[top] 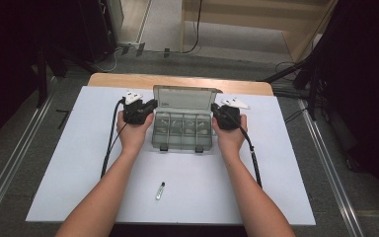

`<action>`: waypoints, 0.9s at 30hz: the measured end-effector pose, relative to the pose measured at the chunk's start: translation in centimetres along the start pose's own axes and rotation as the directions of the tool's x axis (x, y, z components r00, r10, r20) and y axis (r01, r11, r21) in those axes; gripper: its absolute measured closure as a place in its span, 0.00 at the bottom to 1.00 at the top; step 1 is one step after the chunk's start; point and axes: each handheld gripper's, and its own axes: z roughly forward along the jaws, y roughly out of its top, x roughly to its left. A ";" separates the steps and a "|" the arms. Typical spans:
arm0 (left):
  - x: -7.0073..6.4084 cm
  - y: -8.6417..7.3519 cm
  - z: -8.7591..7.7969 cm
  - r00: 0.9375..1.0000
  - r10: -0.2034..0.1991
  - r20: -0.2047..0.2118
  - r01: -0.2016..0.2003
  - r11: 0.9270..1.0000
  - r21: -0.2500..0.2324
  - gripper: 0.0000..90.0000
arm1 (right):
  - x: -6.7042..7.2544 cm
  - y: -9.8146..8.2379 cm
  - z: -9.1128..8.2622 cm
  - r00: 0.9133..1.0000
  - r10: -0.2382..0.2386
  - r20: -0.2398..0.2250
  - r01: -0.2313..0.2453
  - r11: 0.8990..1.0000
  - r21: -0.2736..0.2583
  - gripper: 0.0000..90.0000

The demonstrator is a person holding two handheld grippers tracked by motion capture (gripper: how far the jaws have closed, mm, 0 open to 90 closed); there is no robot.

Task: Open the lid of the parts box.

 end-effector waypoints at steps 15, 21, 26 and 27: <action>0.7 0.2 1.8 1.000 -0.013 -0.021 0.014 0.999 0.053 0.93 | -0.8 1.0 1.1 0.999 0.033 -0.030 -0.032 0.998 0.052 0.98; 0.6 0.6 2.2 0.999 0.009 -0.044 -0.005 0.997 0.078 0.96 | -1.1 1.4 1.7 0.998 0.049 -0.034 -0.047 0.996 0.072 0.98; 0.8 0.6 2.6 0.999 -0.006 -0.043 0.010 0.996 0.084 0.97 | -1.4 1.5 2.2 0.996 0.080 -0.040 -0.077 0.994 0.075 0.98; 0.9 0.7 2.7 0.999 -0.011 -0.040 0.015 0.996 0.088 0.97 | -1.4 1.5 2.3 0.996 0.086 -0.039 -0.083 0.994 0.076 0.98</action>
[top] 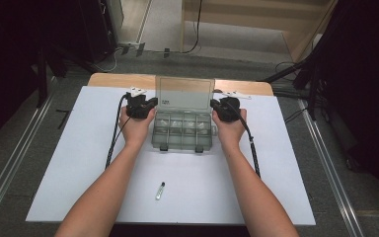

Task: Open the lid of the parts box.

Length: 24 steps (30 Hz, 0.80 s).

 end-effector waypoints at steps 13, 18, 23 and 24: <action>0.9 0.2 1.3 0.997 -0.080 0.015 0.078 0.994 0.074 0.98 | -0.5 -0.2 1.8 0.999 0.049 0.019 -0.050 0.998 0.047 0.99; 1.5 -0.2 1.8 0.990 -0.134 0.034 0.130 0.986 0.104 0.98 | -1.0 -0.7 2.5 0.997 0.083 0.006 -0.083 0.994 0.077 1.00; 1.9 -0.4 2.0 0.987 -0.155 0.045 0.149 0.981 0.122 0.99 | -1.3 -1.0 2.8 0.996 0.091 -0.003 -0.091 0.991 0.094 1.00; 1.9 -0.4 2.0 0.986 -0.157 0.047 0.150 0.981 0.123 0.99 | -1.3 -1.0 2.8 0.996 0.094 -0.005 -0.093 0.991 0.097 1.00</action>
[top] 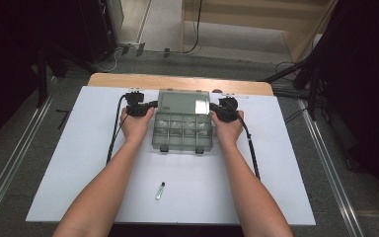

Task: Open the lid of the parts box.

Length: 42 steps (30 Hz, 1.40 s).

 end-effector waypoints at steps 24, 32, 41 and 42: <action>-3.1 -0.4 -2.9 0.989 0.136 0.051 -0.136 0.991 -0.007 0.26 | -1.5 -1.3 -4.4 0.996 -0.084 -0.030 0.081 0.991 -0.109 0.05; -3.7 -0.6 -4.3 0.983 0.153 0.102 -0.154 0.988 0.005 0.02 | -1.7 -2.5 -6.0 0.993 -0.119 -0.025 0.115 0.985 -0.127 0.00; -4.9 -1.6 -5.7 0.963 0.221 0.153 -0.225 0.974 0.013 0.00 | -1.8 -3.6 -7.6 0.990 -0.136 -0.049 0.127 0.981 -0.150 0.00; -4.9 -1.6 -5.8 0.962 0.225 0.157 -0.230 0.973 0.015 0.00 | -1.8 -3.7 -7.8 0.989 -0.140 -0.050 0.131 0.980 -0.152 0.00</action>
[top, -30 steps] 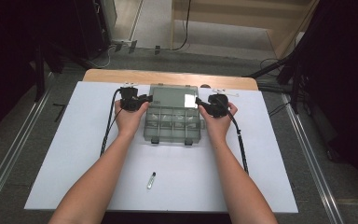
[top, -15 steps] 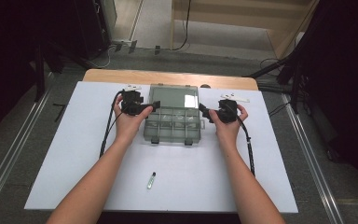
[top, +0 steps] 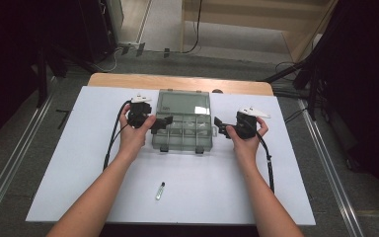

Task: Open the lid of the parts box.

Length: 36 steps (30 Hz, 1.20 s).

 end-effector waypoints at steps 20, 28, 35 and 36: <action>-2.0 -2.0 -2.9 0.998 0.048 0.045 -0.049 0.999 0.020 0.00 | 0.6 -1.8 -4.1 0.998 -0.055 -0.018 0.055 0.998 -0.036 0.00; -2.6 -3.3 -3.8 0.997 0.058 0.057 -0.060 0.997 0.037 0.00 | 1.1 -2.9 -5.9 0.996 -0.082 -0.030 0.080 0.995 -0.057 0.00; -3.2 -4.2 -4.6 0.996 0.067 0.067 -0.070 0.997 0.044 0.00 | 1.3 -3.4 -7.6 0.995 -0.091 -0.036 0.088 0.993 -0.075 0.00; -3.3 -4.3 -4.8 0.995 0.071 0.067 -0.074 0.996 0.043 0.00 | 1.3 -3.5 -7.8 0.995 -0.094 -0.033 0.092 0.993 -0.080 0.00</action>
